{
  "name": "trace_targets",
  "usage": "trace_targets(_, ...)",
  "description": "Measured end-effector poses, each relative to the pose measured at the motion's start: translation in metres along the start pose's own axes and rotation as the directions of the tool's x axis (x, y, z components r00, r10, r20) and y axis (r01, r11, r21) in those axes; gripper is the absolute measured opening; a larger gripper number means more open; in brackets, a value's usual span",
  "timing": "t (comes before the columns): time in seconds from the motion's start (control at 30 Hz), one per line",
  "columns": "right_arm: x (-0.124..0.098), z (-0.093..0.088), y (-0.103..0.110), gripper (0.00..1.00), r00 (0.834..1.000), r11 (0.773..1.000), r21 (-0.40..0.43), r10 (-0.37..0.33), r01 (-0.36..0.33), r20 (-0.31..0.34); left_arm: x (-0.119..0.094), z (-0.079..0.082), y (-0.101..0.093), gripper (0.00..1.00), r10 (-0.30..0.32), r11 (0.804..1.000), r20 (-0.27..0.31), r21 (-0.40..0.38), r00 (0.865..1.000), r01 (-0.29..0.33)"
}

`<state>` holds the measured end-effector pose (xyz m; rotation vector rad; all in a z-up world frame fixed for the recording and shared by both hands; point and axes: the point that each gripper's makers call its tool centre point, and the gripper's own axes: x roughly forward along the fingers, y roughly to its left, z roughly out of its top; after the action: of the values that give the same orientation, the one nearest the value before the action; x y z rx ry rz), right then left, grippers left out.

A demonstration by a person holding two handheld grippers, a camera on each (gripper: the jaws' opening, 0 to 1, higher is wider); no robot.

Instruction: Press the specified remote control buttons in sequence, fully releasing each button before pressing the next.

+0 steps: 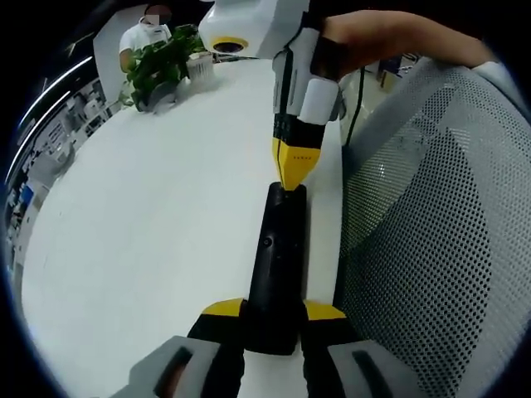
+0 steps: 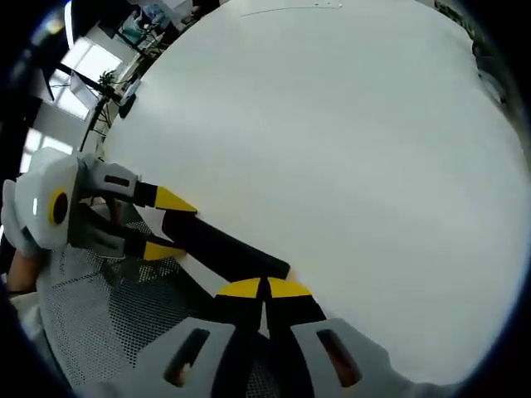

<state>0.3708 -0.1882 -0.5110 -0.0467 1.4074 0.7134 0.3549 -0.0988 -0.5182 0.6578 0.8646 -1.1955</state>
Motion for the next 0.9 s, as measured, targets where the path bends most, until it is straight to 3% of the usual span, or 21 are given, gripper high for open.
trace_targets(0.33,-0.0005,0.0047,0.0086,0.00,0.999,0.999,0.013,0.044,-0.044,0.027,0.0006,0.0003,0.0008,0.25,0.001,1.000,0.005,-0.002,1.000,-0.001)
trace_targets(0.9,0.0053,0.0054,0.0022,0.00,1.000,1.000,-0.009,0.013,-0.013,0.006,0.0035,0.0008,0.0027,0.25,0.000,1.000,0.002,0.005,1.000,0.000)
